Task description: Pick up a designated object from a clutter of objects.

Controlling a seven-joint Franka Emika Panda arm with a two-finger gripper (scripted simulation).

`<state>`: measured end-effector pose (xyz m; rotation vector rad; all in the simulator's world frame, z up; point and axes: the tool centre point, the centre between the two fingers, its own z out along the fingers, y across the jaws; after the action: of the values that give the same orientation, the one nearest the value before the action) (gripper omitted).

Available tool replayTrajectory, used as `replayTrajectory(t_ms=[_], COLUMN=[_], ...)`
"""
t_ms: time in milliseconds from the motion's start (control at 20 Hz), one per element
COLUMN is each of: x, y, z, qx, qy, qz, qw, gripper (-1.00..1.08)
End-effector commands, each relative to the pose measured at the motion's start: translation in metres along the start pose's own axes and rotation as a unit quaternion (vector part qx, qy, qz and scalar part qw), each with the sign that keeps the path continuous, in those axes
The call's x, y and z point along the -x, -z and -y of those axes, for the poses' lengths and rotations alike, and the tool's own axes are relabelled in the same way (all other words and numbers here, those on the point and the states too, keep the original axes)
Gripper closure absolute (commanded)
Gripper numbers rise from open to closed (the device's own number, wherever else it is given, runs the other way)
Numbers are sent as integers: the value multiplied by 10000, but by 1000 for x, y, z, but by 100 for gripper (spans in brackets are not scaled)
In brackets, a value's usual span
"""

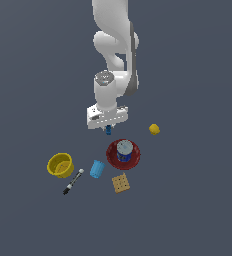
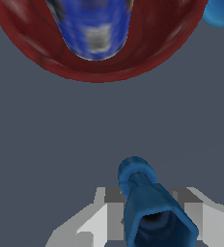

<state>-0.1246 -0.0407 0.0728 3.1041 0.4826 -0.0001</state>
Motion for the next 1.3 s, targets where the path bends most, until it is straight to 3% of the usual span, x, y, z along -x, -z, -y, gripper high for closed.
replayTrajectory(t_ms=[0, 1250], x=[-3, -57], y=[12, 210], z=[8, 145], qx=[4, 10], qy=[2, 11], qz=[-2, 4], qw=[10000, 10000], gripper=[108, 108])
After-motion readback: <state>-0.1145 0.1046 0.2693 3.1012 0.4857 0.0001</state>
